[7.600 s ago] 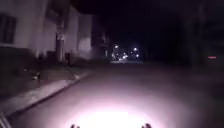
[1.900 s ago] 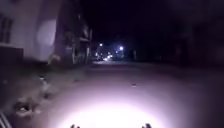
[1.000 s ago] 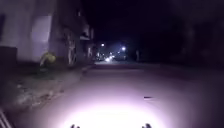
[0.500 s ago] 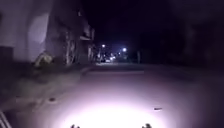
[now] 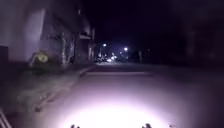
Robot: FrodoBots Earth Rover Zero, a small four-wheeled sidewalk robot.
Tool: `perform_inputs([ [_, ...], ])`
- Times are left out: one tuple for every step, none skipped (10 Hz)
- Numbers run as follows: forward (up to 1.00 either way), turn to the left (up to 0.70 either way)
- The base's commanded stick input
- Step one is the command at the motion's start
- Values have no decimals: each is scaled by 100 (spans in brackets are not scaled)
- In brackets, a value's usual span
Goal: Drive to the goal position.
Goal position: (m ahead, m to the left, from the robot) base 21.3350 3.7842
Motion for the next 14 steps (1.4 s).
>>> perform_inputs([
  [70, 0],
  [70, 0],
  [70, 0],
  [70, 0],
  [70, 0],
  [70, 0],
  [70, 0],
  [70, 0],
  [70, 0],
  [70, 0],
  [70, 0],
  [70, 0],
  [70, 0],
  [70, 0],
])
